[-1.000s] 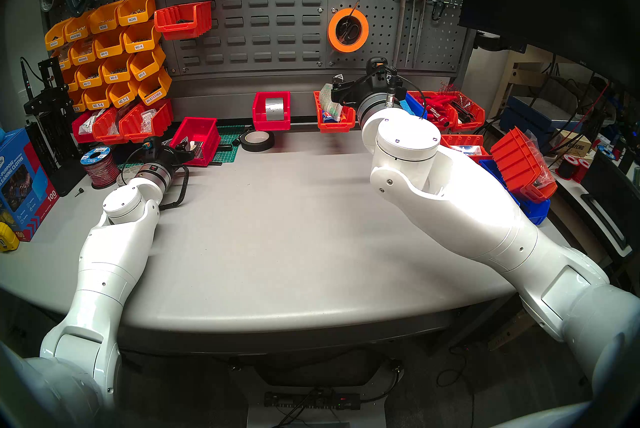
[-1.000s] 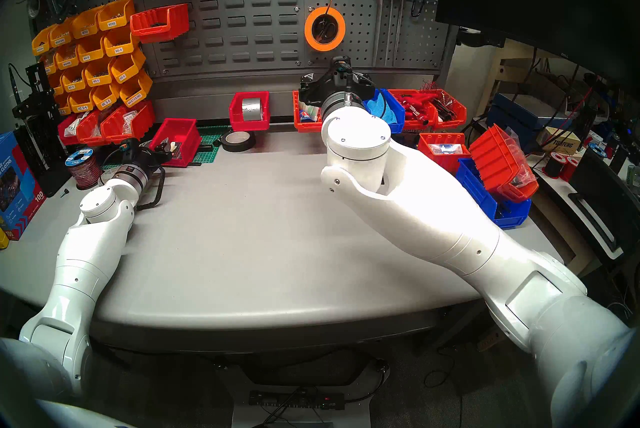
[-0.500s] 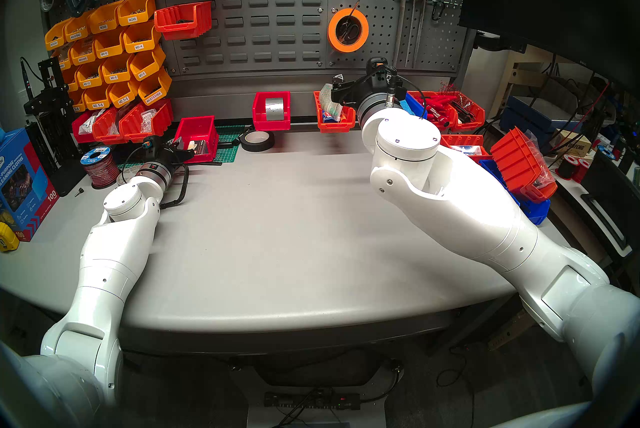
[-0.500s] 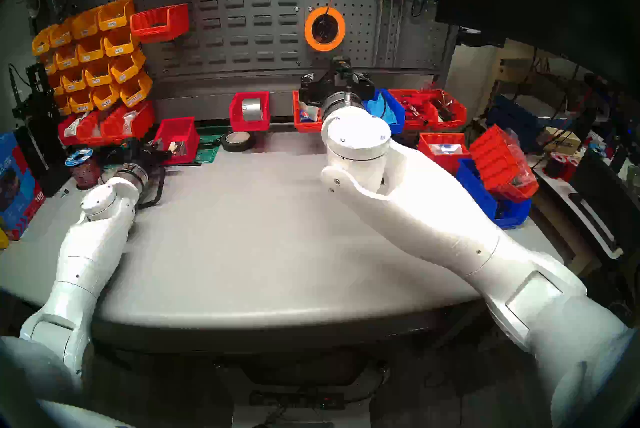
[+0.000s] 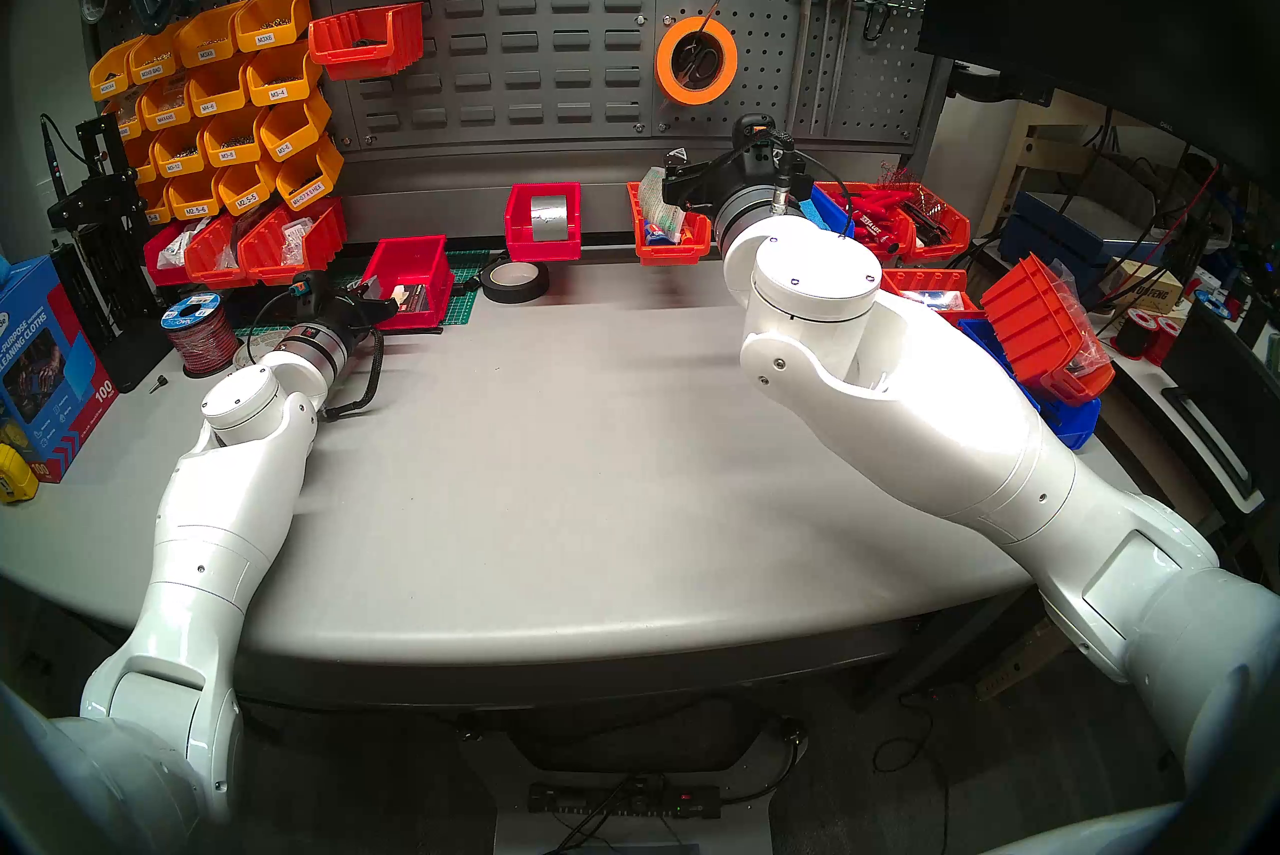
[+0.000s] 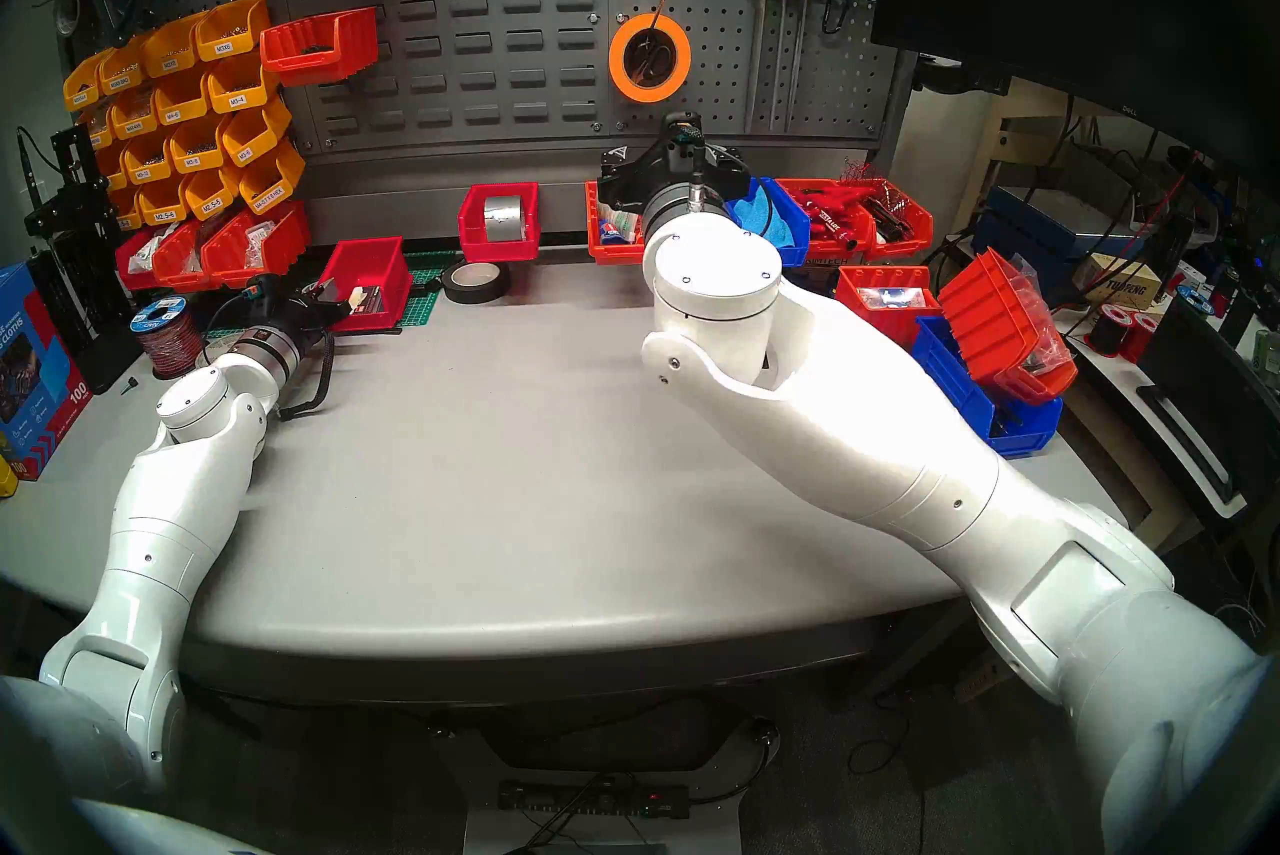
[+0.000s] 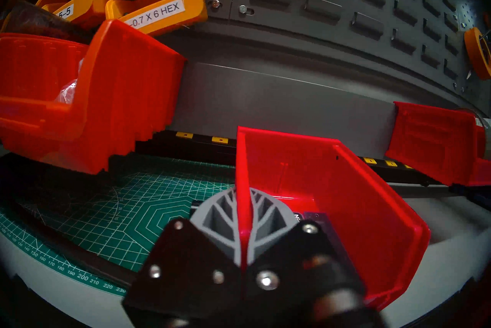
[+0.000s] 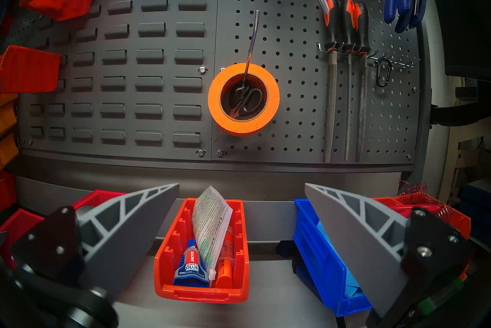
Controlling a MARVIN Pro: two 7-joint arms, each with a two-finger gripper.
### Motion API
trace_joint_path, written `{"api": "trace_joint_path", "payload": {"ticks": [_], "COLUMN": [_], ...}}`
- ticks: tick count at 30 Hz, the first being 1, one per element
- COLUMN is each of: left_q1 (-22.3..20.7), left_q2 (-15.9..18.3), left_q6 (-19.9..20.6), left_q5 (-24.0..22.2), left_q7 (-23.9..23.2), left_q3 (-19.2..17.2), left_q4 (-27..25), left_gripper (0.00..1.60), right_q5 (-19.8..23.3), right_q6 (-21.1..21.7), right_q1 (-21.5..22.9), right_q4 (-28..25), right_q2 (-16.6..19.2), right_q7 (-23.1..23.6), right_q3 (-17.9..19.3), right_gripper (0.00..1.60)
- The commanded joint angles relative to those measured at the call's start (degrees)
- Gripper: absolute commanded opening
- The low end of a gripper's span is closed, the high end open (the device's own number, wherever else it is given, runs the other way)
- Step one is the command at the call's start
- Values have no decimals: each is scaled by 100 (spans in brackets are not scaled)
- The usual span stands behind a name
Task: Hang all the unorganized tool boxes onto the wall
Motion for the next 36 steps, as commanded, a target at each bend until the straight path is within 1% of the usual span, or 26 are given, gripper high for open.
{"api": "trace_joint_path", "payload": {"ticks": [1, 8, 16, 22, 29, 30, 31, 34, 35, 36], "left_q1": [-188, -446, -833, -1119, -1470, -1574, -1523, -1782, -1782, -1856], "left_q2": [109, 342, 590, 605, 505, 484, 472, 394, 394, 341], "left_q6": [215, 592, 1304, 1638, 2000, 2061, 2107, 2319, 2319, 2385], "left_q5": [-211, -142, 29, 128, 130, 139, 108, 103, 103, 92], "left_q7": [-134, -93, 135, 302, 473, 488, 527, 614, 614, 705], "left_q3": [-153, -177, -71, 7, 117, 157, 130, 218, 218, 210], "left_q4": [-655, -888, -960, -925, -786, -713, -769, -550, -550, -438], "left_gripper": [0, 0, 0, 0, 0, 0, 0, 0, 0, 0], "right_q5": [-29, -29, -29, -29, -29, -29, -30, -30, -30, -30], "right_q6": [4, 2, 3, 3, 4, 4, 4, 4, 4, 4], "right_q1": [79, 78, 79, 79, 80, 80, 80, 80, 80, 80], "right_q4": [-43, -43, -43, -43, -43, -43, -43, -43, -43, -43], "right_q2": [-14, -15, -14, -14, -14, -14, -14, -14, -14, -14], "right_q7": [4, 4, 4, 4, 4, 4, 4, 4, 4, 4], "right_q3": [27, 28, 27, 27, 27, 26, 26, 26, 26, 26], "right_gripper": [160, 160, 160, 160, 160, 160, 160, 160, 160, 160]}}
